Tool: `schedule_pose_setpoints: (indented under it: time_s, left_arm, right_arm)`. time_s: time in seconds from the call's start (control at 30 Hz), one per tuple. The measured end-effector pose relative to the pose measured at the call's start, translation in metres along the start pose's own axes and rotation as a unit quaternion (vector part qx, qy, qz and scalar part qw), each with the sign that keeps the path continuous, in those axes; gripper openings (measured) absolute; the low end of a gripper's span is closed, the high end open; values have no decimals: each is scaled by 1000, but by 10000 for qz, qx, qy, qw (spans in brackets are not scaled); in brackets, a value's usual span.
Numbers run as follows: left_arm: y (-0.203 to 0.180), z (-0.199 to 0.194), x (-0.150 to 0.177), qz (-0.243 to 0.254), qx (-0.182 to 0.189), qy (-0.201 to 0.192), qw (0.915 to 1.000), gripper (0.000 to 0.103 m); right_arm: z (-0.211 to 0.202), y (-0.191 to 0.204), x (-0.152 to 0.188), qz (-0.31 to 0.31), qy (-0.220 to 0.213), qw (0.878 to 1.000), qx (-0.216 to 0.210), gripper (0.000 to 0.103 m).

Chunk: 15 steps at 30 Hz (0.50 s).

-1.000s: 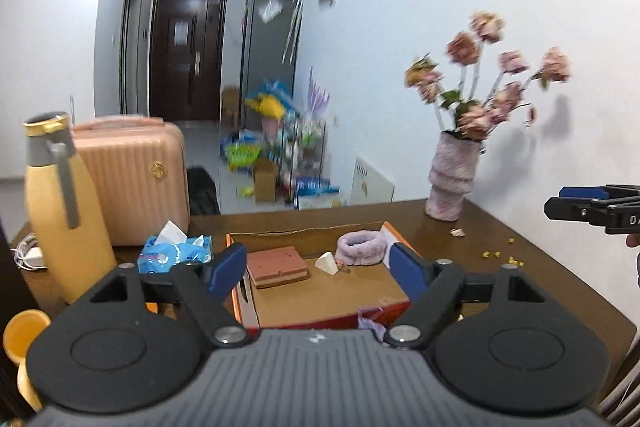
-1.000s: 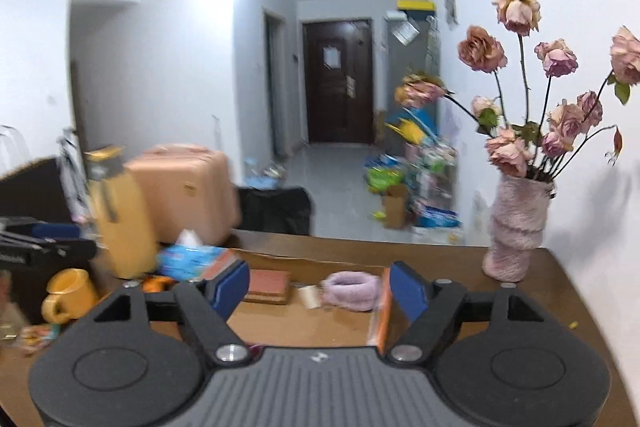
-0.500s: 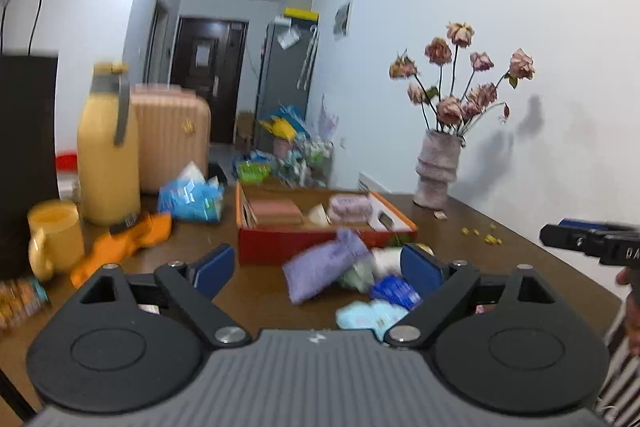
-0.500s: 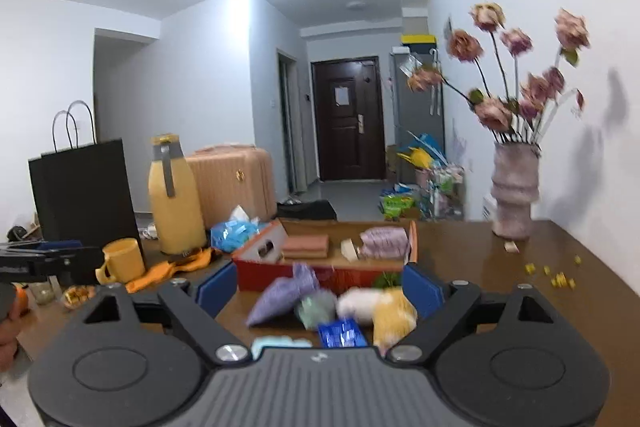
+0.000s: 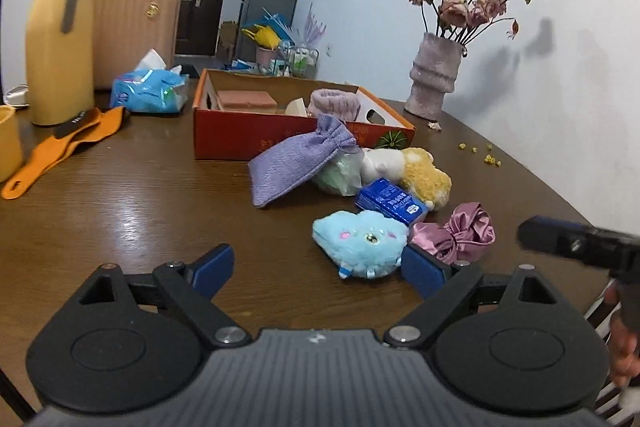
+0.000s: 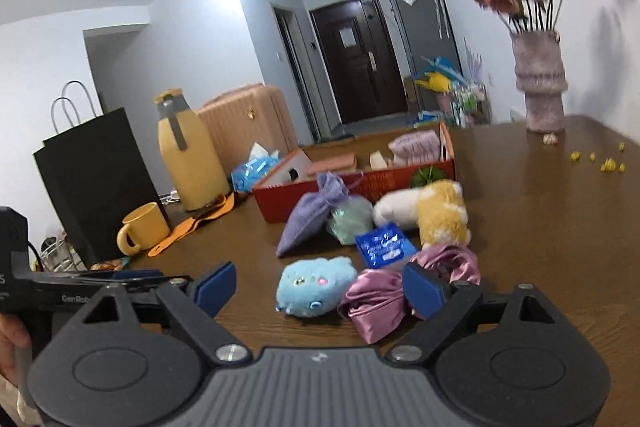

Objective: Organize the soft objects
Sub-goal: 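Move the left tool toward the light-blue plush toy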

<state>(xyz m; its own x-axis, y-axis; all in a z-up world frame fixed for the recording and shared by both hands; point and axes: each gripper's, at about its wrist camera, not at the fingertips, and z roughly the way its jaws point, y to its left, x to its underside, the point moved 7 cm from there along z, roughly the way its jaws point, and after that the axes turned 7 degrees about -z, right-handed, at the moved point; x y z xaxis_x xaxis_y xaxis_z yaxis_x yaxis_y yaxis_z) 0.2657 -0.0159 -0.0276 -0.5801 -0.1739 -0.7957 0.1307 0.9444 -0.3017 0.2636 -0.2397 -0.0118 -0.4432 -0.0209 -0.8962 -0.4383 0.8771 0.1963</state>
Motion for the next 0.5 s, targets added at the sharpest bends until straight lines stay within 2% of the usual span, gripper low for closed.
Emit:
schedule_pose_setpoints:
  time_s: [0.2,0.27,0.37,0.43,0.5]
  left_arm:
    - [0,40,-5,-180,174,275,9993,69]
    - [-1,54,-4,-321,353,432,9979,65]
    - [-3,73,-2,-312,472,597,9966,63]
    - [-4,84,-1,-300,538,679,9958,58]
    - [-2,93,0,-415,665,808,9936,59]
  right_arm:
    - [47,-4,2,255,252,9991,-205,63]
    - [63,-5,3,266,348,9988,-199,60]
    - [89,-8,2,334,486,9981,-149,52]
    - [104,-10,-1,334,538,9979,-129,46]
    - [117,-13,-4,303,631,9975,-82,45]
